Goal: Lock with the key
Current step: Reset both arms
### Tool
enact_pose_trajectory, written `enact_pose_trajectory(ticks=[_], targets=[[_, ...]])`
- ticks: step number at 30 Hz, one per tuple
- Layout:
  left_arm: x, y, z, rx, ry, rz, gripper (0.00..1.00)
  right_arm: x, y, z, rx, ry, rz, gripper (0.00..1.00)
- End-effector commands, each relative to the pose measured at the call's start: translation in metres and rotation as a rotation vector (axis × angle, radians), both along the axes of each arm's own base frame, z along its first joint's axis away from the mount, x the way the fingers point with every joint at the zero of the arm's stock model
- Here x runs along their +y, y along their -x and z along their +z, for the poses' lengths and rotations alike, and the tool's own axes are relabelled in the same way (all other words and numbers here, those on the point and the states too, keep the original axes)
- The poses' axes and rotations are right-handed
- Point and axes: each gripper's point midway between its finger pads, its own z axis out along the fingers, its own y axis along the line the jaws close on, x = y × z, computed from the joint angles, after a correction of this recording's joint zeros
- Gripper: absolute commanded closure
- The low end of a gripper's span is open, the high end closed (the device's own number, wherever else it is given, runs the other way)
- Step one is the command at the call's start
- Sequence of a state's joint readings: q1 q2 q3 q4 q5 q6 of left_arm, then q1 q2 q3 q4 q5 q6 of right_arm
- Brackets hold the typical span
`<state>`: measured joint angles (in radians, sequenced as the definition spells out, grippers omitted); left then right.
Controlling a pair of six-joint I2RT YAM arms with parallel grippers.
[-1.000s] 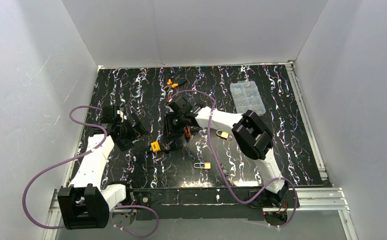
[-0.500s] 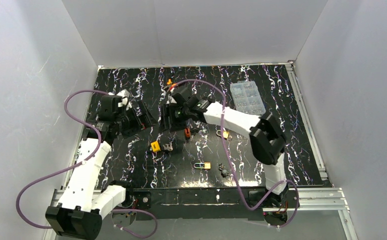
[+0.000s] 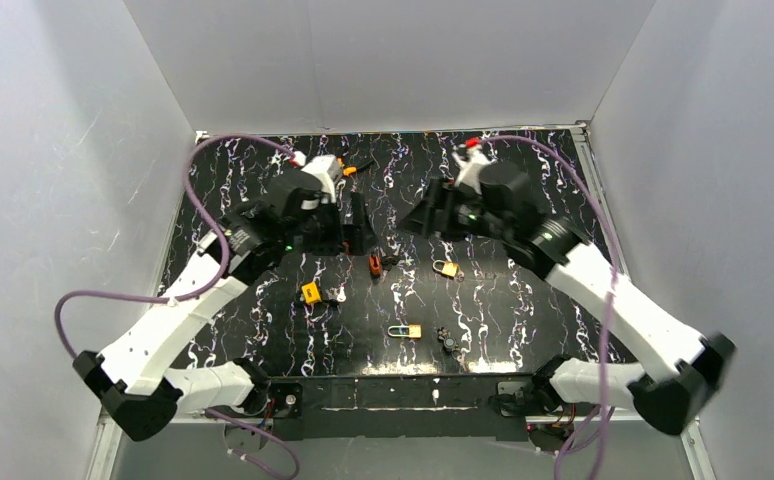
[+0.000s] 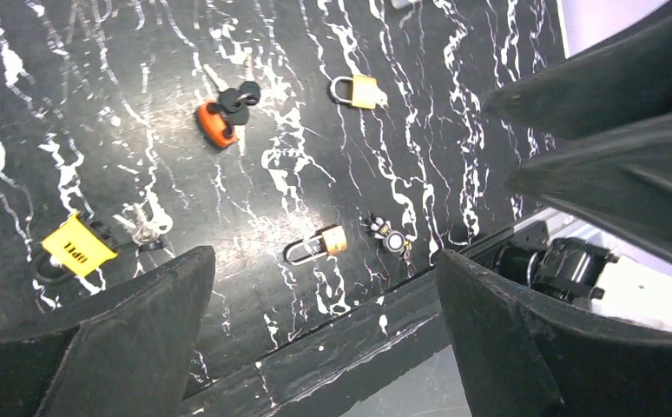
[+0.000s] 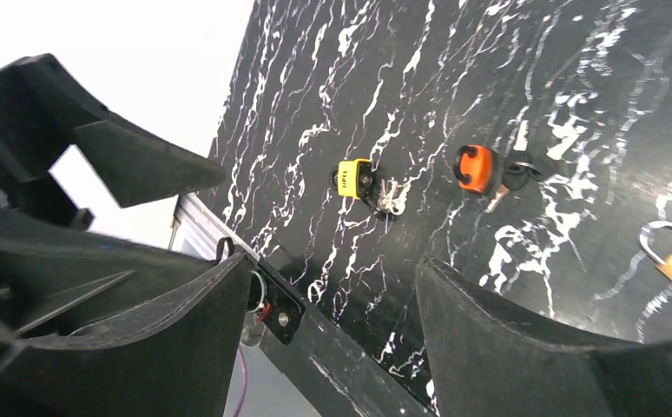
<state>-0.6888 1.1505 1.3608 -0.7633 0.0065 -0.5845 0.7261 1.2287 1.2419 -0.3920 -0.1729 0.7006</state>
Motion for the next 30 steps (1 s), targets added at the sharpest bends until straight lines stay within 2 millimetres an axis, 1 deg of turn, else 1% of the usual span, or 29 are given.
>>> enact_pose_trajectory(ticks=[1,3,6,9,12,15,20,30], targets=[[-0.022,0.004,0.013,-0.112,-0.098,-0.044,0.02,-0.046,0.017,0.030,-0.121,-0.038,-0.099,0.22],[-0.035,0.011,0.012,-0.118,-0.116,-0.084,0.02,-0.063,0.027,0.037,-0.155,-0.046,-0.130,0.21],[-0.042,0.014,0.013,-0.117,-0.132,-0.099,0.02,-0.080,0.041,0.049,-0.195,-0.066,-0.155,0.20],[-0.039,0.015,0.017,-0.152,-0.157,-0.089,0.02,-0.094,0.050,0.053,-0.214,-0.067,-0.175,0.19],[-0.028,0.015,0.020,-0.161,-0.175,-0.056,0.02,-0.105,0.053,0.055,-0.232,-0.063,-0.211,0.19],[-0.019,0.016,0.023,-0.181,-0.185,-0.044,0.02,-0.109,0.055,0.056,-0.242,-0.070,-0.220,0.18],[-0.012,0.019,0.027,-0.199,-0.176,-0.034,0.02,-0.114,0.057,0.055,-0.245,-0.065,-0.232,0.18],[-0.009,0.020,0.028,-0.207,-0.169,-0.030,0.02,-0.114,0.058,0.055,-0.248,-0.063,-0.231,0.18]])
